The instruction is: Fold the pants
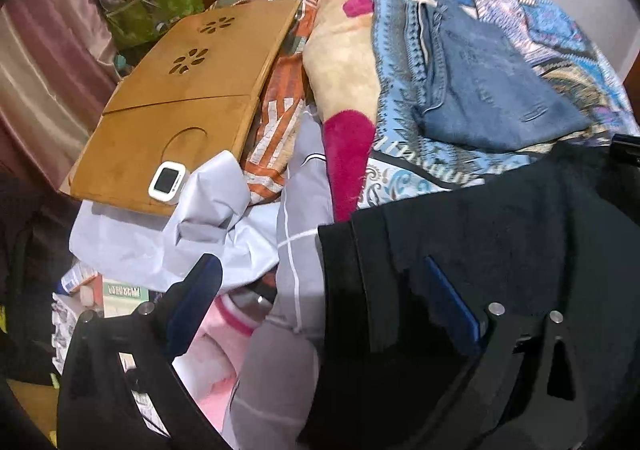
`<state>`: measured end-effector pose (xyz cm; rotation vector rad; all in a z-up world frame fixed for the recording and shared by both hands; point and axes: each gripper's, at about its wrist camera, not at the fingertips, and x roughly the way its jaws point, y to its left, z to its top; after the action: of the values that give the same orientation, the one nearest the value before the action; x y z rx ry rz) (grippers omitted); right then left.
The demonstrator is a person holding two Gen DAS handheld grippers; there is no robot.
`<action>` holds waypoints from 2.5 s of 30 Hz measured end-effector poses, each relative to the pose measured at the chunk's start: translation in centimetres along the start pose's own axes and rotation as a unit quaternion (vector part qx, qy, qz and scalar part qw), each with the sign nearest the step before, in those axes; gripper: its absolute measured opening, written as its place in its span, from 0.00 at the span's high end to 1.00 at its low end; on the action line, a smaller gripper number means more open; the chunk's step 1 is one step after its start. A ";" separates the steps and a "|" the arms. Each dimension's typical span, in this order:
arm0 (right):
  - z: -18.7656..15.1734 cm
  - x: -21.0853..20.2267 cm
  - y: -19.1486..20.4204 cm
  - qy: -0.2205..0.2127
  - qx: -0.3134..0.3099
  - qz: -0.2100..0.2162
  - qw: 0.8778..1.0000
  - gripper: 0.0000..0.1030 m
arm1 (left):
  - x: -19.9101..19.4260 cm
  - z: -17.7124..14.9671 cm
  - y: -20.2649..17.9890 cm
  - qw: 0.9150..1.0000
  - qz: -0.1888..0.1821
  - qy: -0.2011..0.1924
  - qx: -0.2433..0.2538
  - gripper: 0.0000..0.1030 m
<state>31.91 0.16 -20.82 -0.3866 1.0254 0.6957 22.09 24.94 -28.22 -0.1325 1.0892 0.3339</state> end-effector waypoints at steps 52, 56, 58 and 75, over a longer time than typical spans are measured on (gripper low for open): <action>-12.2 -6.4 8.8 -0.040 -0.036 0.048 0.997 0.49 | -9.1 -11.9 -6.5 0.989 -0.012 -0.039 0.144 0.16; -12.4 -6.2 8.9 -0.043 -0.030 0.054 0.997 0.49 | -8.4 -11.6 -6.4 0.989 -0.018 -0.049 0.138 0.16; -12.5 -6.2 8.9 -0.044 -0.024 0.059 0.997 0.48 | -8.2 -11.5 -6.7 0.988 -0.022 -0.054 0.141 0.31; -12.2 -6.6 9.0 -0.024 -0.001 0.165 0.986 0.78 | -7.9 -11.1 -5.4 0.993 -0.024 -0.035 0.114 0.74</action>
<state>15.67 -2.82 -20.64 -0.2007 1.0537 0.9993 11.22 15.29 -26.68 0.0556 1.0454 0.1690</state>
